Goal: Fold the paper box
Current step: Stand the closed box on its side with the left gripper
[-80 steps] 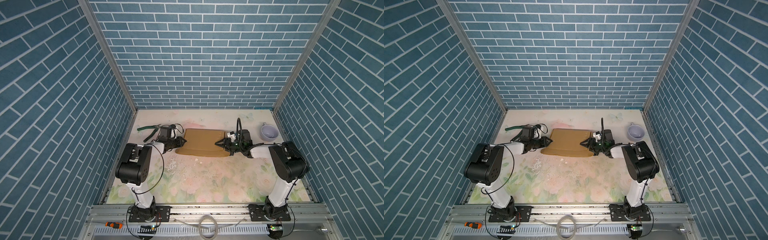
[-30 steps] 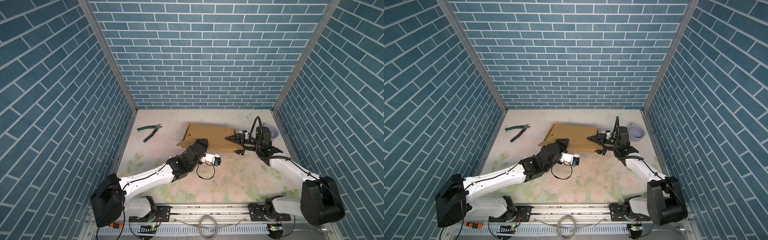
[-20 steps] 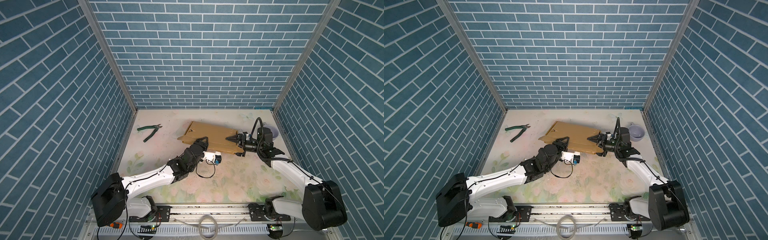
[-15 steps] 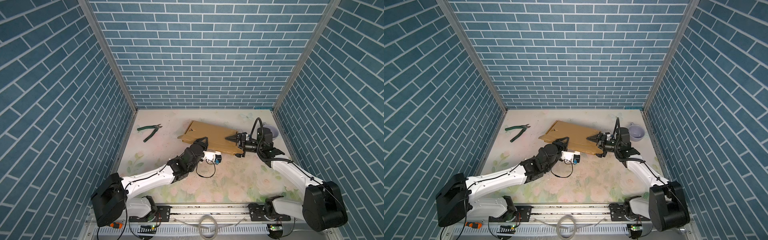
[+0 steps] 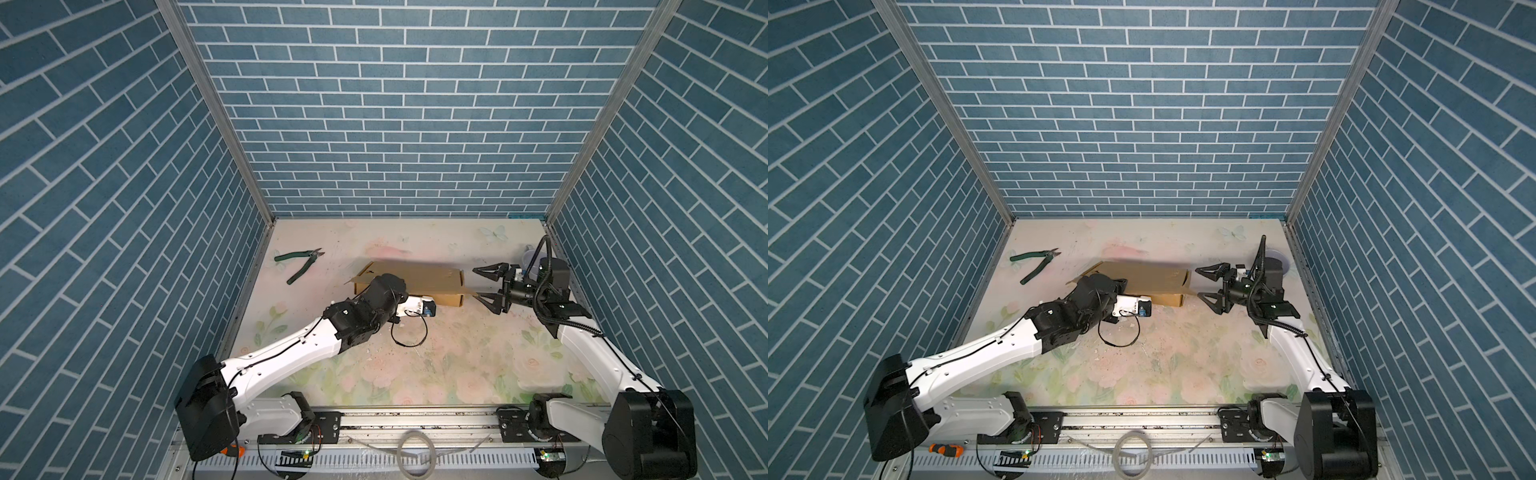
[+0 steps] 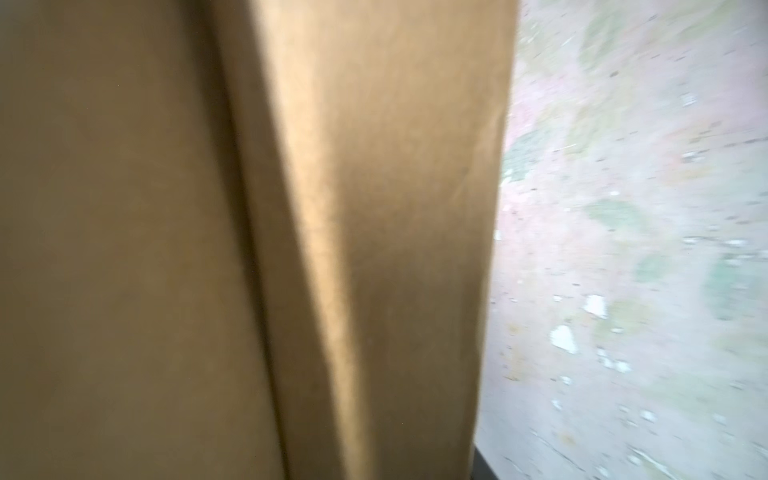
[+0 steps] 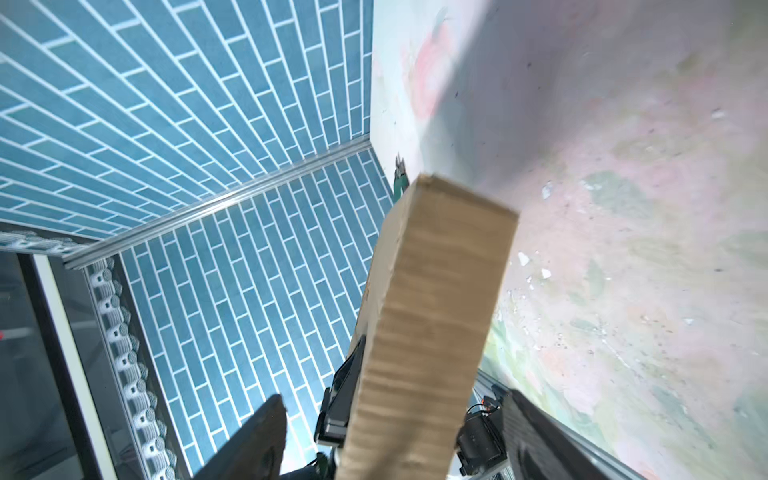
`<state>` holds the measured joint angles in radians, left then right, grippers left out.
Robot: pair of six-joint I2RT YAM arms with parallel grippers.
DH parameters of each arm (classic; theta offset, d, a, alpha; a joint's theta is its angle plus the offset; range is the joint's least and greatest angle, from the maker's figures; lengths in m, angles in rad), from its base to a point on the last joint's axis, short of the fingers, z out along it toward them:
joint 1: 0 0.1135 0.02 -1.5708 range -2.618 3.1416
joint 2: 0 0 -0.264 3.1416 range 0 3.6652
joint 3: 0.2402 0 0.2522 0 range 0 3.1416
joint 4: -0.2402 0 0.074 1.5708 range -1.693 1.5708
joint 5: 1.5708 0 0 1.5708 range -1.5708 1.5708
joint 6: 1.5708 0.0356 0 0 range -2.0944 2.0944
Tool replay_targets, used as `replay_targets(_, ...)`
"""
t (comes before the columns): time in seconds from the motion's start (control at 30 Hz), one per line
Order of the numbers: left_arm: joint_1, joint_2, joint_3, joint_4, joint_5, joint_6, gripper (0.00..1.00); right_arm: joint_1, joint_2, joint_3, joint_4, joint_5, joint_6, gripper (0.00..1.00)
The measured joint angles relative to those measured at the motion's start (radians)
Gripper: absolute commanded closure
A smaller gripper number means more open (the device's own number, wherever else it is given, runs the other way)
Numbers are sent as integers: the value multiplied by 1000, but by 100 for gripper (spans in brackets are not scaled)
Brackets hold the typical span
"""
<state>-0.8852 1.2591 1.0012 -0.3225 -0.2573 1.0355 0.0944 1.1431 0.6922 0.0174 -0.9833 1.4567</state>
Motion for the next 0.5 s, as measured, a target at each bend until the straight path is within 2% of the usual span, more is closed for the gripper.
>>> replay_targets(0.27,51,68,217,-333,198,-136,60,-11,48,72,-214,58,-215,20)
replay_targets(0.37,72,110,240,-385,275,-169,65,-11,65,75,-253,76,-263,20)
replay_targets(0.5,100,171,227,-406,361,-192,67,-15,79,75,-290,93,-303,20)
